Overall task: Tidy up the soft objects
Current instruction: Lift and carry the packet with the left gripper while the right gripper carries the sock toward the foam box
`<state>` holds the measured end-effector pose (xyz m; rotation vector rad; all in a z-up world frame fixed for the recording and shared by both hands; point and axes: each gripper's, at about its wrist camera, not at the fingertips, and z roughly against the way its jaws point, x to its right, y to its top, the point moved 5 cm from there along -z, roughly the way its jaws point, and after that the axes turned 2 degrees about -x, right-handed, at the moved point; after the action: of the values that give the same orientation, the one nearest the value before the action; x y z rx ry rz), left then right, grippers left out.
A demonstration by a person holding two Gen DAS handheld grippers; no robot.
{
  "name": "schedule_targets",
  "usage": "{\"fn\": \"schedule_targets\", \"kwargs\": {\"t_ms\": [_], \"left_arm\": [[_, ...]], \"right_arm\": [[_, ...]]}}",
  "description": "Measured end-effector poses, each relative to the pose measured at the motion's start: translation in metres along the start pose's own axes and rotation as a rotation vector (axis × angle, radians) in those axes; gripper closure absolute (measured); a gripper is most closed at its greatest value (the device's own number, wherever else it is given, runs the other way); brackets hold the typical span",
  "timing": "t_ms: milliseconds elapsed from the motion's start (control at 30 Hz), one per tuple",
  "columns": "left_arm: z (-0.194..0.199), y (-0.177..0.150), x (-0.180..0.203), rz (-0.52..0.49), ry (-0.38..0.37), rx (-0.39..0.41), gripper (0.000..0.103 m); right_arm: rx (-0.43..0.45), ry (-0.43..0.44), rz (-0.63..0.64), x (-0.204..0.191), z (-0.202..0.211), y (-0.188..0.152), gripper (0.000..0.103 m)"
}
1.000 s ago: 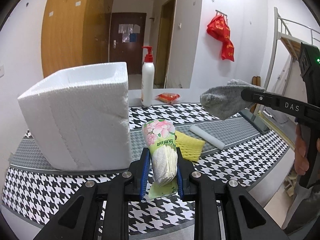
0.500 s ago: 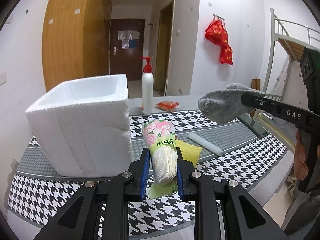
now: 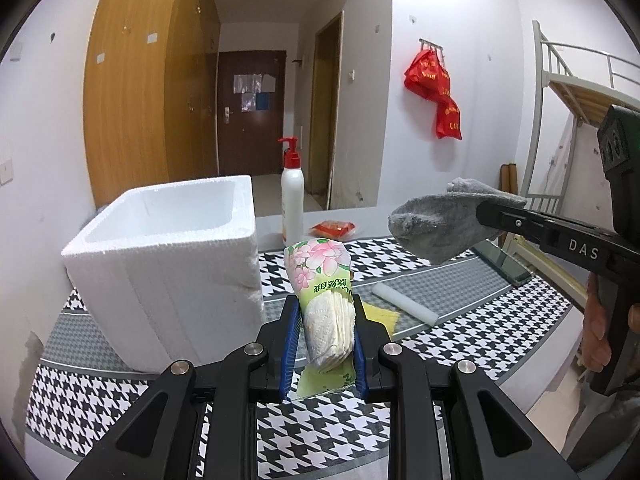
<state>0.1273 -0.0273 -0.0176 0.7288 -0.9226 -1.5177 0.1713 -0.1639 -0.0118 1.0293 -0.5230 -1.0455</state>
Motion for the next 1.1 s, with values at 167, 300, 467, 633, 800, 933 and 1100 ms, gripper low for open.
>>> {"fn": "schedule_targets", "kwargs": {"t_ms": [167,300,467,633,800,933,1100], "left_arm": [[0.005,0.006,-0.001,-0.010,-0.001,0.020,0.078],[0.007,0.014,0.001,-0.027,-0.014,0.032,0.078],[0.007,0.030,-0.007,-0.031,-0.009,0.069,0.078],[0.008,0.044,-0.016,-0.035,-0.005,0.095,0.078],[0.005,0.050,-0.026,-0.029,0.010,0.108,0.078],[0.003,0.055,-0.033,-0.010,0.009,0.110,0.078],[0.011,0.062,-0.040,0.004,0.002,0.129,0.078]], "right_arm": [[0.013,-0.001,0.004,-0.002,0.003,0.003,0.091],[0.029,-0.007,0.009,-0.002,0.006,0.007,0.091],[0.053,-0.011,-0.017,-0.001,0.006,0.015,0.091],[0.064,-0.013,-0.026,-0.006,-0.001,0.024,0.091],[0.069,0.010,-0.017,-0.015,-0.009,0.030,0.091],[0.066,0.032,-0.008,-0.026,-0.014,0.034,0.091],[0.082,0.045,0.016,-0.040,-0.014,0.042,0.091]]}}
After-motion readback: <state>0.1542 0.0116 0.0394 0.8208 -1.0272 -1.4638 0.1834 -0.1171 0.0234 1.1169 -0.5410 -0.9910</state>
